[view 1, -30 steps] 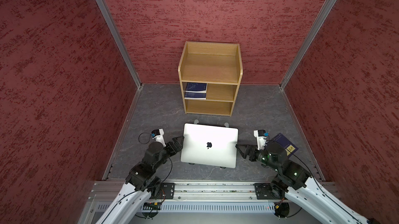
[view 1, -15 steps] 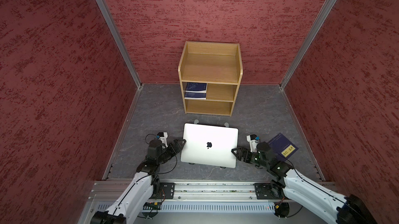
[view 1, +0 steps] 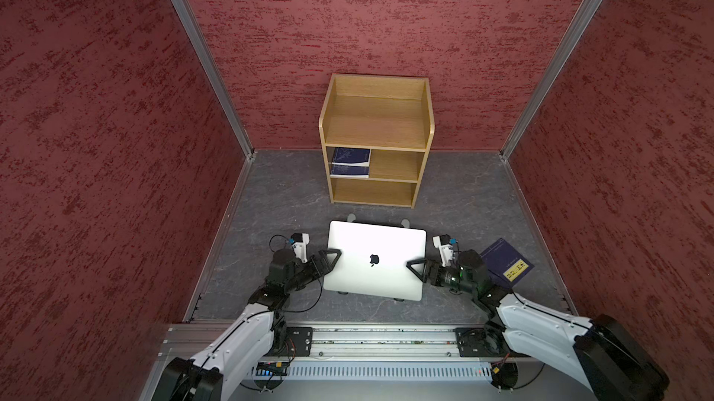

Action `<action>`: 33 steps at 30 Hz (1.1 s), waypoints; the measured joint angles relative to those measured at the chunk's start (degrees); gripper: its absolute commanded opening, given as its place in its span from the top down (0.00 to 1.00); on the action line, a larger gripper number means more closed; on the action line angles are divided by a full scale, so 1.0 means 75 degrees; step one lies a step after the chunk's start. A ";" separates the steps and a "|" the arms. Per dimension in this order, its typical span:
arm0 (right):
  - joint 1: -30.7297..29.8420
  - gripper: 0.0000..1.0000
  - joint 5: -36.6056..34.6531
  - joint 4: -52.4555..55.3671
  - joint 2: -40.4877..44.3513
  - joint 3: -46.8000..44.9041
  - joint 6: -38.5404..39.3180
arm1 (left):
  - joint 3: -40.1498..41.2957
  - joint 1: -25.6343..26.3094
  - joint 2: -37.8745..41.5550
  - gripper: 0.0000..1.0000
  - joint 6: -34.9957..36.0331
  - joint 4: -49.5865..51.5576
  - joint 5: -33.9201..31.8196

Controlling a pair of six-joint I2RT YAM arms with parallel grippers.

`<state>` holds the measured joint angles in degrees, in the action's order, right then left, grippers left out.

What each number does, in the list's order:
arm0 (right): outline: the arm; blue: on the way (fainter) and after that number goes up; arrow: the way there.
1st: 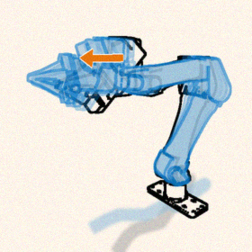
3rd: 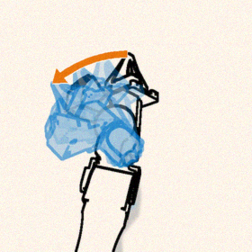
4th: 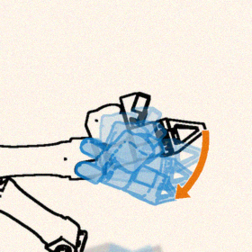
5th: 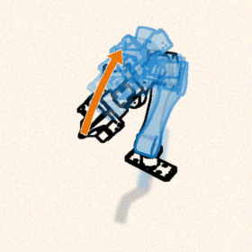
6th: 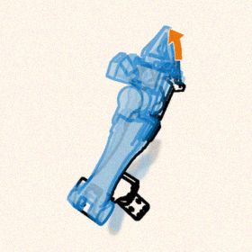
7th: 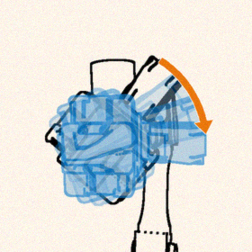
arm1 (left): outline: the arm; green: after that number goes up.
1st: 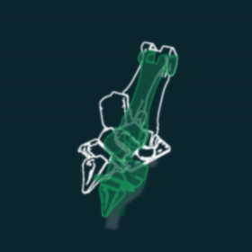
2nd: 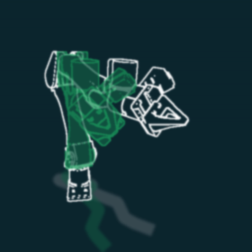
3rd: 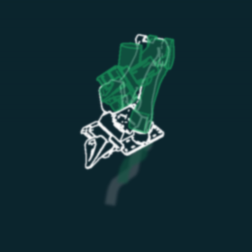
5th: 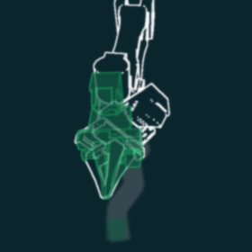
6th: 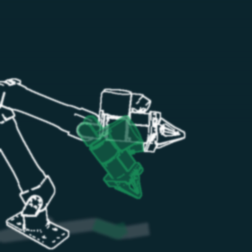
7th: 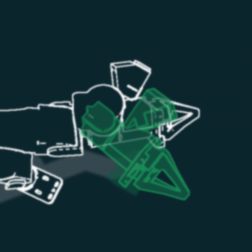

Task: Close the laptop lid and set it aside
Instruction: Pick up the laptop from the computer stand.

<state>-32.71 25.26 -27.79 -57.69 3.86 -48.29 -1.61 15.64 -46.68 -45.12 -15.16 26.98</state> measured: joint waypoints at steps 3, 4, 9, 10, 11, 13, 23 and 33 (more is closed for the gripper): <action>0.0012 0.34 0.0117 -0.0402 -0.0533 0.0006 -0.0079 | -0.0003 0.0023 -0.0743 0.09 0.0000 -0.0463 0.0047; 0.0015 0.35 0.0157 -0.0527 -0.0679 0.0006 -0.0108 | -0.0015 0.0026 -0.0956 0.10 -0.0006 -0.0708 0.0087; 0.0026 0.41 0.0318 -0.1008 -0.1035 0.0009 -0.0187 | -0.0125 0.0166 -0.1926 0.18 -0.0064 -0.1684 0.0373; 0.0026 0.42 0.0350 -0.1049 -0.1043 0.0012 -0.0198 | -0.0166 0.0227 -0.2066 0.21 -0.0058 -0.1813 0.0420; 0.0026 0.42 0.0364 -0.1084 -0.1040 0.0012 -0.0201 | -0.0207 0.0306 -0.2200 0.21 -0.0058 -0.1961 0.0446; 0.0026 0.43 0.0367 -0.1072 -0.1008 0.0012 -0.0201 | -0.0245 0.0414 -0.2361 0.22 -0.0058 -0.2139 0.0431; 0.0076 0.51 0.0210 -0.0195 0.0102 0.0012 -0.0242 | -0.0361 0.0629 -0.1679 0.30 -0.0035 -0.1469 0.0201; 0.0076 0.56 0.0187 0.0685 0.1338 0.0015 -0.0373 | -0.0513 0.0842 0.0431 0.32 -0.0035 0.0402 -0.0323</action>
<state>-32.14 26.65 -22.65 -47.66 3.97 -51.09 -5.45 21.96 -43.44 -45.39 -12.14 24.56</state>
